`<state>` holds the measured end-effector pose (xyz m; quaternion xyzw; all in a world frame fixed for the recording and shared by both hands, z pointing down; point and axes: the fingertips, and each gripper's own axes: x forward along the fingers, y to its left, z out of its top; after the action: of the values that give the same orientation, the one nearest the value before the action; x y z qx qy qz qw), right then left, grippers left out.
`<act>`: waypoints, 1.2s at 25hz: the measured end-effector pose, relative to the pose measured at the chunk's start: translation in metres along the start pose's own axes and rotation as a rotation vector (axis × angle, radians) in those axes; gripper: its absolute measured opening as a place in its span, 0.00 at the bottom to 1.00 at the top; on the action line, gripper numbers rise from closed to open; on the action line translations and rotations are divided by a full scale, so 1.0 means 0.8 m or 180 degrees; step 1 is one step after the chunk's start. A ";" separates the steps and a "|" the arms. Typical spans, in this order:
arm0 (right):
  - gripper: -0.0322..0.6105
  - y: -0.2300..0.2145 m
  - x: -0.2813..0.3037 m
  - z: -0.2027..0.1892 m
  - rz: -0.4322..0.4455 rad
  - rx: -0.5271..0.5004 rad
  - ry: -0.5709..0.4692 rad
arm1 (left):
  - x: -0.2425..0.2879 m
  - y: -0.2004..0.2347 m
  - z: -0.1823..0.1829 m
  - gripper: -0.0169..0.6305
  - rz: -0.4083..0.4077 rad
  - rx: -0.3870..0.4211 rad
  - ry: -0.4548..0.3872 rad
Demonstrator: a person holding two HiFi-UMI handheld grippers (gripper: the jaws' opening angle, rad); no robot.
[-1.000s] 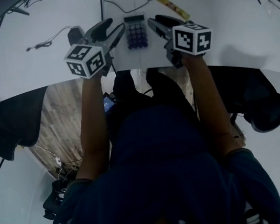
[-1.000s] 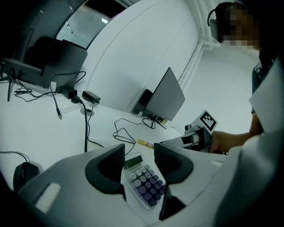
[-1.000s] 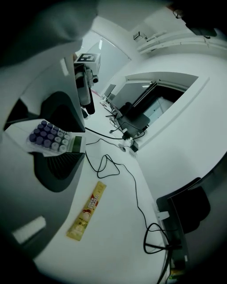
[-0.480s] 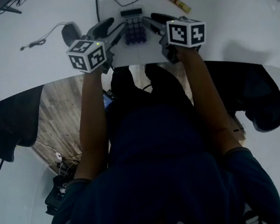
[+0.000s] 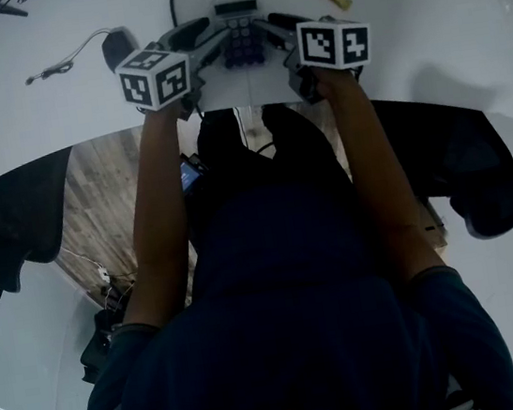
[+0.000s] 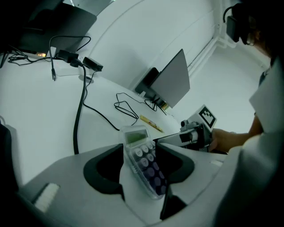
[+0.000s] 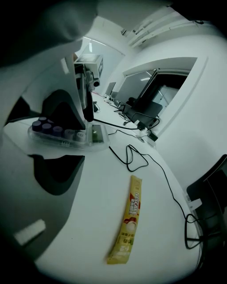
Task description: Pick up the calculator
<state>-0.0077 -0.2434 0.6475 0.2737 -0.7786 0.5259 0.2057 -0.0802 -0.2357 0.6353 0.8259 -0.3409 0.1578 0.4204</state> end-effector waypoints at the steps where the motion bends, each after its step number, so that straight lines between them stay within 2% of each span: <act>1: 0.30 0.000 0.002 -0.001 0.0006 0.0005 0.0008 | 0.002 0.000 -0.002 0.37 -0.0018 0.0001 0.0061; 8: 0.30 0.005 0.014 0.004 0.0014 0.0015 -0.0052 | 0.009 0.000 -0.008 0.38 -0.0093 -0.0002 0.0293; 17: 0.30 0.005 0.012 0.013 -0.0069 -0.0016 -0.0227 | 0.009 -0.005 -0.004 0.35 0.0045 0.0095 0.0167; 30: 0.30 0.027 -0.002 0.028 -0.0062 -0.0228 -0.0342 | -0.011 -0.022 0.020 0.35 -0.0012 0.0116 -0.0018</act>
<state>-0.0208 -0.2573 0.6230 0.3016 -0.8041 0.4803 0.1784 -0.0746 -0.2377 0.6107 0.8345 -0.3376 0.1609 0.4047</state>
